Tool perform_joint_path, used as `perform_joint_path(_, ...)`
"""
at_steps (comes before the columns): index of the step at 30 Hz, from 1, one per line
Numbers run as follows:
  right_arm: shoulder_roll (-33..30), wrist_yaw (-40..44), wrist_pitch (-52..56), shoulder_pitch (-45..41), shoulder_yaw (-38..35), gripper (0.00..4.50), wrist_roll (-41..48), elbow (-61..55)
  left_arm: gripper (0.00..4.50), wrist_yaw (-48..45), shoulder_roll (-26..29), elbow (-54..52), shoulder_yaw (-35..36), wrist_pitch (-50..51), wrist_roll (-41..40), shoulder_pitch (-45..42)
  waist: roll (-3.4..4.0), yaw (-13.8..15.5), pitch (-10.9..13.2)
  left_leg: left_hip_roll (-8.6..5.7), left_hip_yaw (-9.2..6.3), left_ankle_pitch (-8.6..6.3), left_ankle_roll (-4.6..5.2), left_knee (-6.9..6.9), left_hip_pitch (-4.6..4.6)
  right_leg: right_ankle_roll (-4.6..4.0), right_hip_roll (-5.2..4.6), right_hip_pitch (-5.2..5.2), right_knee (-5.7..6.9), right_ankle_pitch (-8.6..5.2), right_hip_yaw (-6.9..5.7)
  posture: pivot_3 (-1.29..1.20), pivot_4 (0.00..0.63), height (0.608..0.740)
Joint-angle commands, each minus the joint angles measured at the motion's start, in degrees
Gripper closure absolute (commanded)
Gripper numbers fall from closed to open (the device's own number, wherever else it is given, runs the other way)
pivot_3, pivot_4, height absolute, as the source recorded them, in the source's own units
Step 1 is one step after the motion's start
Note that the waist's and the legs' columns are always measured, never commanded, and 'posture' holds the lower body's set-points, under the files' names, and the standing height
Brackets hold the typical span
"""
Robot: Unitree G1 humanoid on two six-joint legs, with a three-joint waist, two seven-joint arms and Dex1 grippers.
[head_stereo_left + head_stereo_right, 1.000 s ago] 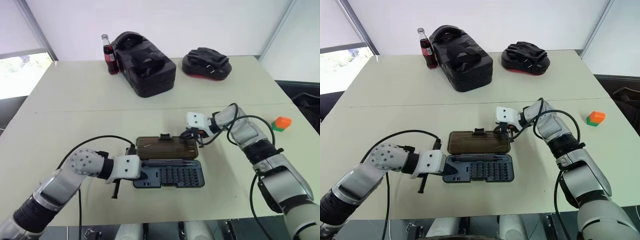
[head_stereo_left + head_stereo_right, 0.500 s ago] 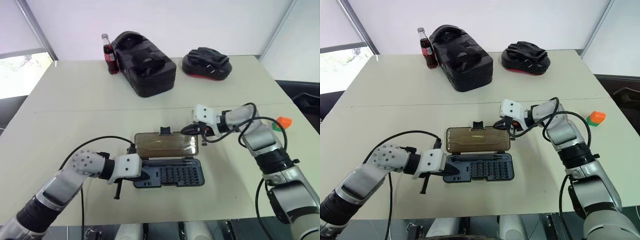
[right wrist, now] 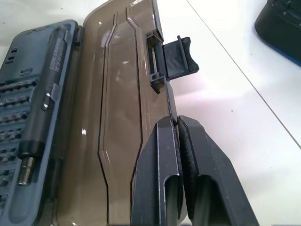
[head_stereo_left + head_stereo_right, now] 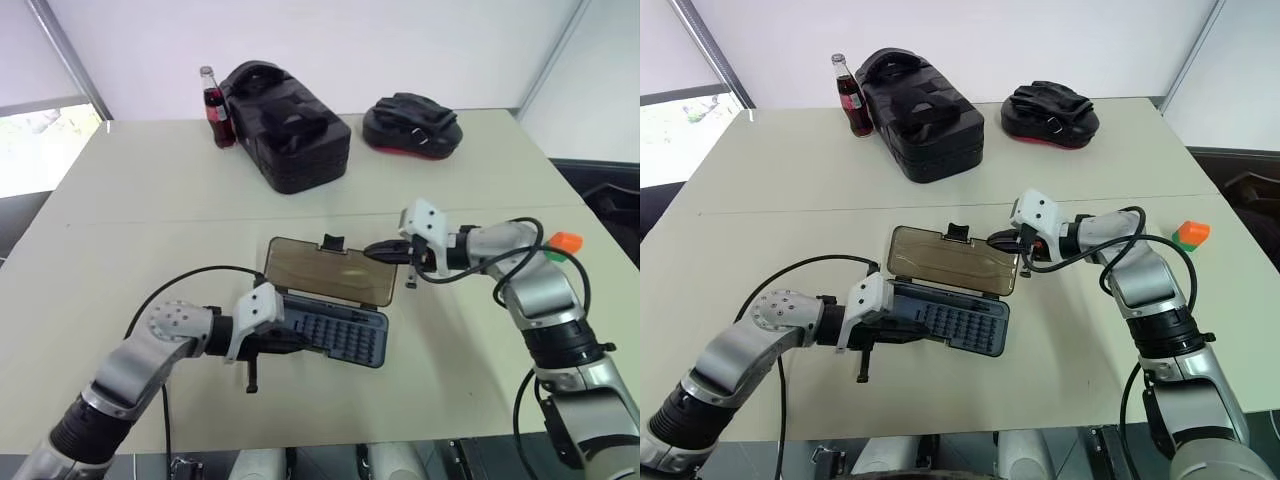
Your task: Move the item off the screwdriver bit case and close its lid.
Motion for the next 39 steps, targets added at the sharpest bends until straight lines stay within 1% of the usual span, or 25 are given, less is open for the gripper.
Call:
perform_joint_path(1, -1.9, 1.9, -5.4, 0.2, 1.1, 4.45, -1.1, 1.0, 4.5, 0.3, -0.4, -2.6, 1.8, 1.3, -3.1, -1.4, 0.0, 0.0, 0.0, 0.0, 0.0, 0.0, 0.0, -0.01, 0.0, 0.0, 0.0, 0.0, -0.02, 0.0, 0.0, 0.0, 0.15, 0.74)
perform_joint_path(5, -3.3, 2.6, -12.4, -0.1, 3.4, 4.45, -4.2, 6.3, 4.5, 1.5, -1.5, -3.2, 5.6, 6.0, -9.2, -5.1, -0.04, 0.1, 0.0, -0.01, 0.02, 0.0, 0.0, -0.02, -0.01, -0.06, 0.0, 0.01, -0.05, -0.03, 0.0, 0.0, 0.15, 0.74)
perform_joint_path(8, -3.2, 2.8, -14.9, -0.9, 3.7, 4.45, -4.7, 9.2, 4.5, 3.1, -1.7, -2.7, 9.4, 9.8, -13.7, -8.8, -0.04, 0.1, 0.0, -0.02, 0.02, 0.0, 0.0, -0.02, -0.01, 0.0, 0.0, 0.01, -0.05, 0.0, 0.0, 0.0, 0.15, 0.74)
perform_joint_path(11, -2.8, 2.8, -16.3, -1.7, 3.7, 4.45, -4.7, 10.8, 4.5, 3.2, -0.4, -2.4, 10.7, 11.3, -15.3, -10.5, -0.04, -0.1, 0.0, -0.02, 0.02, 0.0, 0.0, -0.05, -0.01, 0.02, 0.0, 0.0, -0.09, 0.01, 0.0, 0.0, 0.15, 0.74)
perform_joint_path(13, -2.8, 2.8, -17.8, -2.0, 4.0, 4.45, -5.2, 11.7, 4.5, 2.0, 1.7, -2.7, 10.3, 10.8, -14.8, -10.1, -0.04, -0.2, 0.0, -0.02, 0.03, 0.0, -0.01, -0.1, 0.0, 0.02, 0.0, 0.01, -0.13, 0.01, 0.01, 0.0, 0.15, 0.74)
perform_joint_path(18, -2.8, 2.2, -22.1, -2.3, 4.1, 4.45, -6.6, 13.0, 4.5, 1.5, 4.5, -0.4, 11.0, 7.8, -12.9, -8.8, -0.04, 0.1, 0.0, -0.03, 0.04, 0.07, -0.12, -0.4, 0.02, 0.02, 0.01, -0.01, -0.36, 0.01, 0.02, 0.0, 0.15, 0.74)
perform_joint_path(21, -2.8, 1.4, -23.4, -2.0, 3.3, 4.45, -6.7, 12.0, 4.5, 4.0, 4.6, 7.5, 12.0, 2.4, -7.7, -8.4, -0.04, 0.1, 0.0, -0.04, 0.04, 0.07, -0.13, -0.47, 0.01, 0.02, 0.0, -0.02, -0.46, 0.02, 0.02, 0.0, 0.15, 0.74)
perform_joint_path(24, -2.7, 0.7, -22.6, -1.3, 2.8, 4.45, -6.0, 9.8, 4.5, 7.9, 2.3, 16.9, 13.2, -3.6, -3.2, -10.1, -0.03, 0.1, 0.0, -0.05, 0.04, 0.07, -0.13, -0.5, 0.01, 0.02, 0.0, -0.02, -0.49, 0.02, 0.01, 0.0, 0.15, 0.74)
perform_joint_path(26, -2.7, 0.2, -22.4, -1.1, 2.8, 4.45, -6.1, 9.0, 4.5, 10.5, -0.1, 22.5, 14.0, -6.2, -1.6, -12.2, -0.05, 0.2, 0.0, -0.05, 0.04, 0.08, -0.13, -0.51, 0.02, 0.03, 0.0, -0.02, -0.49, 0.02, 0.0, 0.0, 0.15, 0.74)
perform_joint_path(28, -2.8, -0.1, -22.1, -0.9, 2.8, 4.45, -6.1, 8.6, 4.5, 12.4, -2.0, 27.2, 13.6, -9.0, 0.8, -14.2, -0.05, 0.4, 0.0, -0.06, 0.03, 0.08, -0.14, -0.51, 0.0, 0.03, -0.02, -0.02, -0.5, 0.03, -0.01, 0.0, 0.15, 0.74)
perform_joint_path(33, -2.7, -0.7, -21.7, -1.1, 2.9, 4.45, -6.3, 8.8, 4.5, 10.3, -5.8, 34.2, 10.3, -10.6, 2.8, -17.5, -0.06, 0.2, 0.0, -0.12, 0.05, 0.09, -0.17, -0.51, -0.05, 0.05, -0.05, -0.04, -0.58, 0.03, -0.01, 0.0, 0.15, 0.74)
perform_joint_path(36, -2.6, -1.1, -21.3, -1.2, 3.0, 4.45, -6.3, 8.6, 4.5, 6.6, -7.7, 36.9, 5.9, -10.3, 4.6, -19.0, -0.06, 0.2, 0.0, -0.17, 0.06, 0.1, -0.17, -0.51, -0.06, 0.05, -0.04, -0.04, -0.59, 0.03, -0.01, 0.0, 0.15, 0.74)
perform_joint_path(39, -2.7, -1.5, -19.9, -1.0, 3.0, 4.45, -6.3, 8.3, 4.5, 6.8, -8.8, 40.9, 5.3, -14.0, 7.3, -20.7, -0.06, 0.2, 0.0, -0.23, 0.07, 0.1, -0.17, -0.51, -0.06, 0.05, -0.04, -0.04, -0.59, 0.03, -0.01, 0.0, 0.15, 0.74)
